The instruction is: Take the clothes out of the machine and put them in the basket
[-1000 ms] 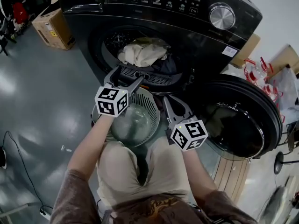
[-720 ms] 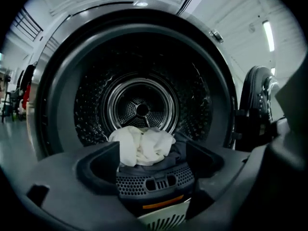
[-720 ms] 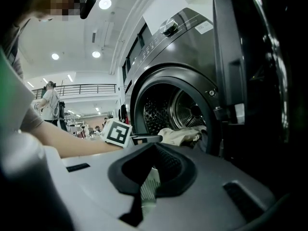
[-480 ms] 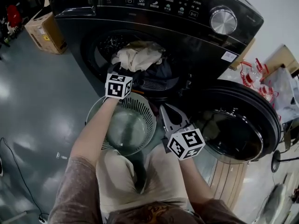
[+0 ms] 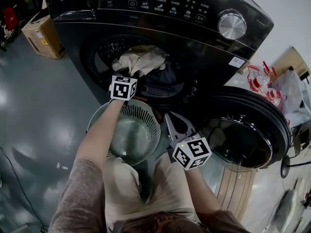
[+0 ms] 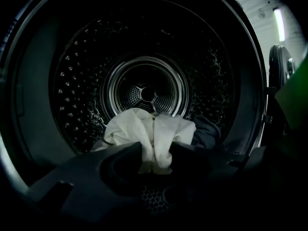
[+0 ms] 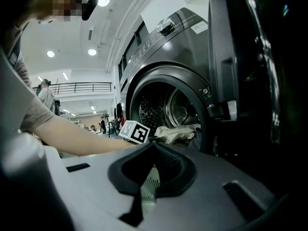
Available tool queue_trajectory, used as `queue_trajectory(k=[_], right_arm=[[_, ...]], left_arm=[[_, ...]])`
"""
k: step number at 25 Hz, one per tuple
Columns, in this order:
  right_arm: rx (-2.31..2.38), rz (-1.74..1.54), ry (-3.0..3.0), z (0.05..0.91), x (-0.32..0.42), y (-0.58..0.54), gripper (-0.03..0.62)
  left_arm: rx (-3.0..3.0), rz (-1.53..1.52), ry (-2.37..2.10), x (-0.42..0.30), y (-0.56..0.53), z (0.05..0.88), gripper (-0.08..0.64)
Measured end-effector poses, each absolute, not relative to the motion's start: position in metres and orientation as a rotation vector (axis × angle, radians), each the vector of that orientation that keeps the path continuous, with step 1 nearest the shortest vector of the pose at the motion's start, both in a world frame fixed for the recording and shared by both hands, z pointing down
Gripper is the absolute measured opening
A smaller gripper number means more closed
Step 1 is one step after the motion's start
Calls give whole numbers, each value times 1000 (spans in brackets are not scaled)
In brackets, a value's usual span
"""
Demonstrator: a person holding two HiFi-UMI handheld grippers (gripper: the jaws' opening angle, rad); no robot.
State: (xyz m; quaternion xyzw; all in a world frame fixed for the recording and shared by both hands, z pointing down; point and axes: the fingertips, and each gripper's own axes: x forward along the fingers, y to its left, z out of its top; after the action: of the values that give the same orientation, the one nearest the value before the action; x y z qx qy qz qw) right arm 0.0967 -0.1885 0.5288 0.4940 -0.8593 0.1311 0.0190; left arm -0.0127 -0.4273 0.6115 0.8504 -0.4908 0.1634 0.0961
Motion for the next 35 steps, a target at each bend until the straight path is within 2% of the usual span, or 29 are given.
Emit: queue_trajectory(k=[3, 4, 6, 19, 35], right_arm=[[1530, 406, -2668, 529, 96, -188, -5], [1529, 404, -2668, 529, 96, -189, -5], [1528, 403, -2668, 529, 96, -189, -5], [1499, 404, -2692, 530, 97, -188, -5], [1388, 433, -2745, 538, 69, -193, -5]], left_arm=[[2515, 469, -1432, -13, -424, 609, 104], [2512, 462, -1425, -13, -422, 607, 59], [2511, 447, -1413, -13, -416, 603, 35], [2545, 373, -1283, -26, -317, 561, 21], [2607, 435, -1295, -62, -196, 523, 21]])
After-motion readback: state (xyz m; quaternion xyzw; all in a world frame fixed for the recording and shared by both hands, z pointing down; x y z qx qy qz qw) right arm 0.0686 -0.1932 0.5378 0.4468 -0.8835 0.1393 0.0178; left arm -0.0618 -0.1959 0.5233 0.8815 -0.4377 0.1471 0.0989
